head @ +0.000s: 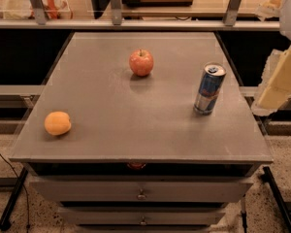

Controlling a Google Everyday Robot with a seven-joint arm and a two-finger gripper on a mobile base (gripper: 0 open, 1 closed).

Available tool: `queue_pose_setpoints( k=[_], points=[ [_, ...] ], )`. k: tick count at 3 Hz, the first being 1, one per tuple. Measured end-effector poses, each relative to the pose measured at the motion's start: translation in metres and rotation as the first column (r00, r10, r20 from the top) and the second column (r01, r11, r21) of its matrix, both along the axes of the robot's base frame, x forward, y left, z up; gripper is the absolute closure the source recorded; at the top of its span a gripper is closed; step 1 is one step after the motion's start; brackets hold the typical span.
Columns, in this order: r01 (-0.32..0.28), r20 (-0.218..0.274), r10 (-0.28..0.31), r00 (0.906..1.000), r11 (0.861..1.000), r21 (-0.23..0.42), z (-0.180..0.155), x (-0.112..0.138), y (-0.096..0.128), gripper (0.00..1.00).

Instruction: Move redbull can near orange

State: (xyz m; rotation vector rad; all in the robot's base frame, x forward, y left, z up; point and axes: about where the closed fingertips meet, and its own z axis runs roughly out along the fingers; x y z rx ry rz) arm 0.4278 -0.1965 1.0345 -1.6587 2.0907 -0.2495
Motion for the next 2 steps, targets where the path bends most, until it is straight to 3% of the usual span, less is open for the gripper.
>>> queue_pose_setpoints(
  k=[1, 2],
  points=[
    [0.006, 0.011, -0.006, 0.9999, 1.000, 0.007, 0.003, -0.001, 0.001, 0.00],
    [0.045, 0.001, -0.045, 0.9990, 0.995, 0.084, -0.009, 0.009, -0.012, 0.00]
  ],
)
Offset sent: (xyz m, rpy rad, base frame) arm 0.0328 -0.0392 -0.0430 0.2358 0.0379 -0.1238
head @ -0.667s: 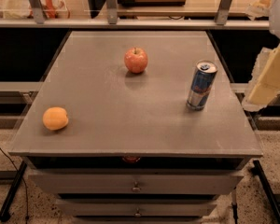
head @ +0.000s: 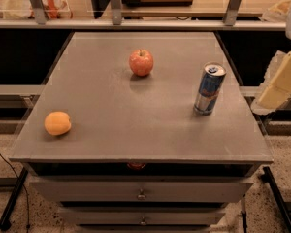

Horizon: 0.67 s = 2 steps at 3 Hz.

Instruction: Move redbull can near orange

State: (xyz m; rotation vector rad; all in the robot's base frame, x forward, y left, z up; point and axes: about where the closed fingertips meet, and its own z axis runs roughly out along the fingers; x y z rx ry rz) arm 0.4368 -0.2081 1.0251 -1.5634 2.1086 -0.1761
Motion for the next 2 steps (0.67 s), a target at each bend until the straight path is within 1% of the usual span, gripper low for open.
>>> queue_pose_setpoints(
  k=[1, 2],
  points=[
    [0.061, -0.034, -0.058, 0.9978, 0.993, 0.106, -0.031, 0.015, -0.016, 0.00],
    [0.128, -0.046, -0.122, 0.9915, 0.974, 0.184, -0.056, 0.030, -0.035, 0.00]
  ],
)
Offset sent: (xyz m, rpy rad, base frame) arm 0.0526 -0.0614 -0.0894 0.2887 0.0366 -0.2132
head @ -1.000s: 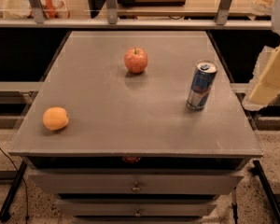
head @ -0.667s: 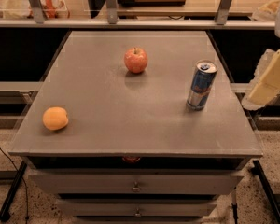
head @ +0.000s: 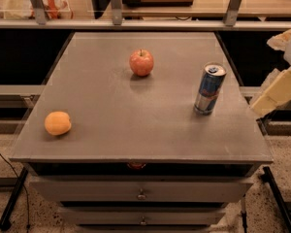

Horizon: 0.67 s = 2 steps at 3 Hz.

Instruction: Move redbull can near orange

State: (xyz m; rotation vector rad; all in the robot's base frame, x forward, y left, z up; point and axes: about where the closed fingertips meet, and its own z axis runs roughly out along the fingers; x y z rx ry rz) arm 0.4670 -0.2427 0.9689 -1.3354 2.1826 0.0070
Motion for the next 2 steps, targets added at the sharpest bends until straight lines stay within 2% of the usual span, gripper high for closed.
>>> queue_pose_setpoints(
  k=[1, 2],
  points=[
    [0.049, 0.018, -0.051, 0.9986, 0.994, 0.098, -0.016, 0.015, -0.012, 0.00],
    [0.056, 0.042, -0.065, 0.9970, 0.979, 0.198, -0.028, 0.030, -0.011, 0.00]
  ],
)
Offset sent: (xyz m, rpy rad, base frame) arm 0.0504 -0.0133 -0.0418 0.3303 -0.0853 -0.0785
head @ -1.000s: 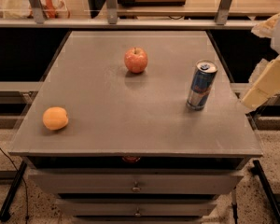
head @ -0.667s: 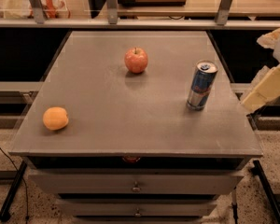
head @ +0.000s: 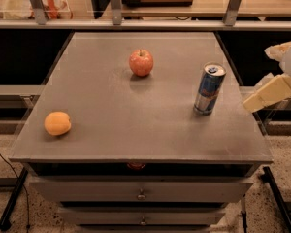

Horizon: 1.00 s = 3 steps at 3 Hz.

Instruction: Move redbull can near orange

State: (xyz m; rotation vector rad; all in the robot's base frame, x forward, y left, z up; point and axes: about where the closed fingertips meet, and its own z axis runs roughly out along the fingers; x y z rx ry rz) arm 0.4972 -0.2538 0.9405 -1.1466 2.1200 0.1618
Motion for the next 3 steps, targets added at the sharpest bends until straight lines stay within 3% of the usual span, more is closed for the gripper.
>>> queue_pose_setpoints(
  k=[1, 2, 3],
  points=[
    [-0.022, 0.028, 0.019, 0.9994, 0.994, 0.103, -0.013, 0.015, 0.016, 0.00],
    [-0.048, 0.051, 0.039, 0.9979, 0.980, 0.195, -0.025, 0.026, 0.032, 0.00],
    [-0.101, 0.078, 0.083, 0.9935, 0.955, 0.279, -0.032, 0.034, 0.051, 0.00]
  ],
)
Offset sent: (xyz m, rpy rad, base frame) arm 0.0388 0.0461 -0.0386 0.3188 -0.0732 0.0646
